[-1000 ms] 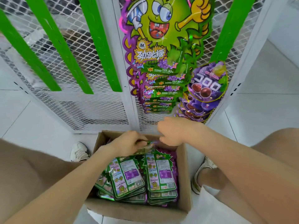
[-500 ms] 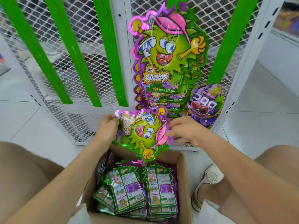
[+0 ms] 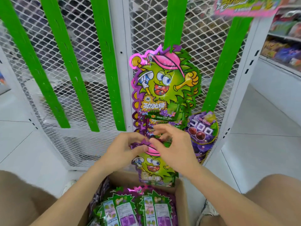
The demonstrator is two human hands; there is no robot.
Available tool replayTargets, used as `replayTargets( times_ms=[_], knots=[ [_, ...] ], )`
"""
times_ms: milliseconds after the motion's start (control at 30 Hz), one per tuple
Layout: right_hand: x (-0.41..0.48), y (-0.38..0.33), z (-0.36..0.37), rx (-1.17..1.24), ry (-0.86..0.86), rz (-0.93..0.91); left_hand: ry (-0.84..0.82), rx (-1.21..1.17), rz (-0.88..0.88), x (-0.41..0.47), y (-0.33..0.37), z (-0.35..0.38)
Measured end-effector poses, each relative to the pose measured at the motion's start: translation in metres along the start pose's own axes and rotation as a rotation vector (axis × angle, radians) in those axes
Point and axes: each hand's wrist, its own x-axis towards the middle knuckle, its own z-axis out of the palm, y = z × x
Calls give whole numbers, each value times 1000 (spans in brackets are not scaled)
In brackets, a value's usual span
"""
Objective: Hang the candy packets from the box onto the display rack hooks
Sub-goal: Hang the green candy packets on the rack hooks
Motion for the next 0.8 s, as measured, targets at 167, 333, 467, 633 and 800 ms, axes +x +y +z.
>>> replayTargets(
  times_ms=[167, 333, 467, 633, 800],
  knots=[
    [27, -11, -34, -135, 90, -22, 158, -71, 78, 21, 34, -13],
    [74, -55, -73, -52, 235, -88, 220, 44, 244, 61, 105, -36],
    [121, -90, -100, -37, 421, -186, 337, 37, 344, 96, 172, -52],
    [171, -111, -123, -161, 615, -225, 368, -6, 273, 128, 229, -53],
    [194, -109, -131, -113, 561, -201, 369, -167, 145, 146, 240, -48]
  ],
)
